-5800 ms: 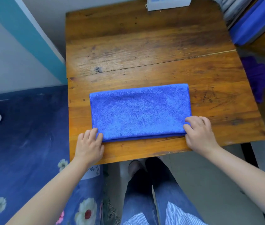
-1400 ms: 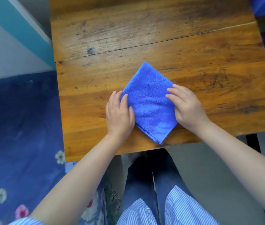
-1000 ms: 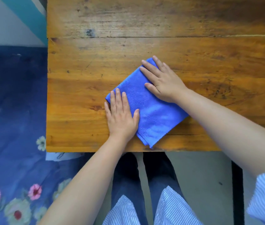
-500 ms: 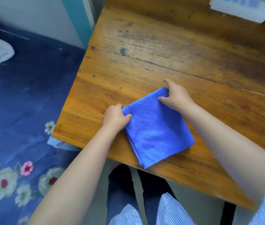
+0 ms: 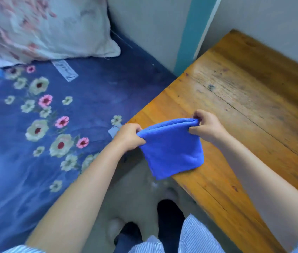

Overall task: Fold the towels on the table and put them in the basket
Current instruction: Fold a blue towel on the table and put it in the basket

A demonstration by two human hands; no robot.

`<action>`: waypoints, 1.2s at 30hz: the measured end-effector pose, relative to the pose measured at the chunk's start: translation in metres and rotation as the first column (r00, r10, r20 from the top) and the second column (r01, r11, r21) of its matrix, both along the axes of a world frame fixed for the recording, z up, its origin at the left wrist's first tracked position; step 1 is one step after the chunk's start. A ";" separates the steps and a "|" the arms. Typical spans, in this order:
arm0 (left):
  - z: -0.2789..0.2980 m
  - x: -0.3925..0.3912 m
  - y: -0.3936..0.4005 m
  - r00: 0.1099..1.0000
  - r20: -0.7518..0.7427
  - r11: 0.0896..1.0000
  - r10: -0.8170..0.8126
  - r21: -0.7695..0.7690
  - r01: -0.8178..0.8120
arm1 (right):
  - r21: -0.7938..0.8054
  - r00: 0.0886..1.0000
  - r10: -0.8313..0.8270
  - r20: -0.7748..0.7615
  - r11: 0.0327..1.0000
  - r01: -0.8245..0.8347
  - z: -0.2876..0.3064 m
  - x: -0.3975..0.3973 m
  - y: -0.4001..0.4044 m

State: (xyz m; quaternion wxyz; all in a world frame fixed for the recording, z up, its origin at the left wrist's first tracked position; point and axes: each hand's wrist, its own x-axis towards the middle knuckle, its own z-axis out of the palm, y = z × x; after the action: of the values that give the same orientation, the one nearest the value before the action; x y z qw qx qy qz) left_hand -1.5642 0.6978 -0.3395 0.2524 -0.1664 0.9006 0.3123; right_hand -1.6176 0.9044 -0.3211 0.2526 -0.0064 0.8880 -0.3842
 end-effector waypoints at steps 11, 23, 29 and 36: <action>0.078 0.224 -0.221 0.847 -0.381 0.859 0.371 -0.205 -0.468 | 0.113 0.720 0.626 -0.299 0.773 -0.625 0.061 0.137 -0.254; 0.142 0.431 -0.391 0.661 -0.547 0.706 0.513 -0.169 -0.688 | 0.116 0.435 0.735 -0.520 0.565 -0.817 0.121 0.288 -0.468; 0.162 0.435 -0.447 0.491 -0.619 0.629 0.613 0.006 -0.777 | 0.116 0.399 0.686 -0.608 0.574 -0.810 0.144 0.292 -0.546; 0.162 0.389 -0.541 0.489 -0.640 0.602 0.592 -0.051 -0.797 | 0.088 0.424 0.640 -0.641 0.611 -0.787 0.143 0.246 -0.647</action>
State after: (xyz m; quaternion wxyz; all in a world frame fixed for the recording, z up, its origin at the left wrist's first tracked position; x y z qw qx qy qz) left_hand -1.1754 0.1570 -0.1774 -0.2092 -0.4624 0.8213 0.2607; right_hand -1.3715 0.2572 -0.1782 0.0854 -0.5376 0.7787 -0.3119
